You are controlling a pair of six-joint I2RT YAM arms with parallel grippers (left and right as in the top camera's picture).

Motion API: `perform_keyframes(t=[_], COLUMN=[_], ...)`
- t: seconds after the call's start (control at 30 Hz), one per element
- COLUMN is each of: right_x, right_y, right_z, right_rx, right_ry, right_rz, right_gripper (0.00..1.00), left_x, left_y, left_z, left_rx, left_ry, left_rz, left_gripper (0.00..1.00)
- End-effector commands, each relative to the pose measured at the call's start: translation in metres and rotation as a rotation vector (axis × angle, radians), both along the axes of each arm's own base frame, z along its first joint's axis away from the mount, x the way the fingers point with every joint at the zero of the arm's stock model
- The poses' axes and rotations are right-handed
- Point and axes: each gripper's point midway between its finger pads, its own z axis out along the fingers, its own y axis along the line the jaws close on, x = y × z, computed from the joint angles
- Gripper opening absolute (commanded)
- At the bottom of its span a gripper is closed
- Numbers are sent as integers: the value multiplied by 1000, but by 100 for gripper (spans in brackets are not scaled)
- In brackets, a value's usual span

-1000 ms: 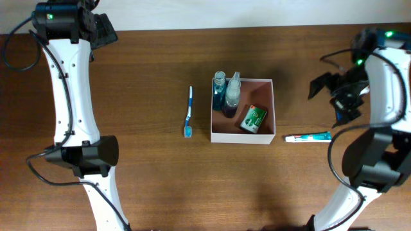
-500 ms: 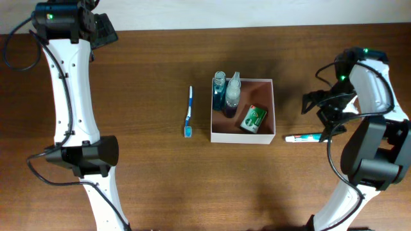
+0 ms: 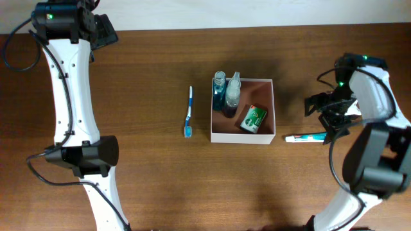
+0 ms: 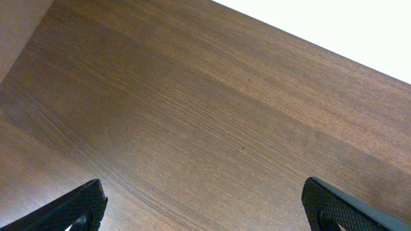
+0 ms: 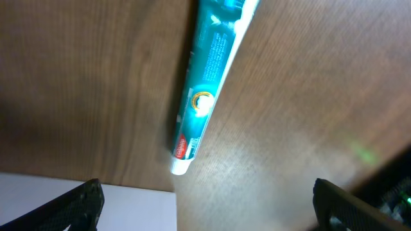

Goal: Pack container
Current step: 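Shift the right gripper to the toothpaste tube and close on it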

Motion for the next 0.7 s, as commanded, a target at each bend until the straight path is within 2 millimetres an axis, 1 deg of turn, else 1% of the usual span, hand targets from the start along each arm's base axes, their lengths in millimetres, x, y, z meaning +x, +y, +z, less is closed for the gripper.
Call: perform_keyframes(t=[0.0,0.1,0.2,0.4,0.53,0.67], right_x=[-12,-11,-1,10,11,11], right_y=[1,8,11,7,2,1], right_z=[9,-3,-9,-13,-16,-25], right_rx=[-26,-1,14,-8,-40,-52], right_ry=[-51,-116,-180,-227,-217,-221], right_rz=[40,34,31,29,-56,-114], right_gripper=[99,99,99,99,99,99], left_x=[0,0,0,0,0,0], left_y=[3,3,3,3,3,3], left_z=[-4,-4,-4,-4,-4,-4], left_rx=[-5,-5,-5,-5,-5,-5], left_ry=[6,6,6,6,7,7], left_rz=[14,14,14,14,14,14], left_gripper=[99,99,99,99,99,100])
